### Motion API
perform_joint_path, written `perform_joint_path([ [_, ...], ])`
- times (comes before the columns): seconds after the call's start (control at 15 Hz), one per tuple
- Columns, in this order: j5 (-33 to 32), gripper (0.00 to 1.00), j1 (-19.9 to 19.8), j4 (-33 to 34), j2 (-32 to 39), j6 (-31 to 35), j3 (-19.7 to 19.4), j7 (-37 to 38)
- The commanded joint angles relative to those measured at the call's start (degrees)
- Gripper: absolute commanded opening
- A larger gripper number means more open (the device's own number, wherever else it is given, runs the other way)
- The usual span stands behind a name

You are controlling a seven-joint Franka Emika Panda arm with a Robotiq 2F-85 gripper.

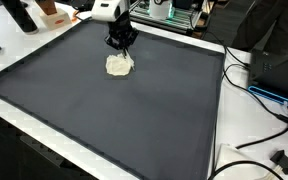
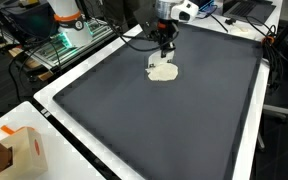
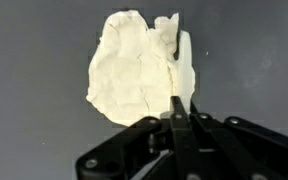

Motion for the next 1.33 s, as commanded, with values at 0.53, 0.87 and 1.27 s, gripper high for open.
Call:
perform_joint_path([
  [0.53, -1.5, 0.01, -2.8, -6.3, -1.5, 1.7, -1.9, -1.8],
  [0.87, -1.7, 0.01, -2.9, -6.1, -0.9, 3.3, -1.8, -3.8],
  [1.27, 0.8, 0.01, -2.2, -1.9, 2.9, 4.2, 0.8, -10.7],
])
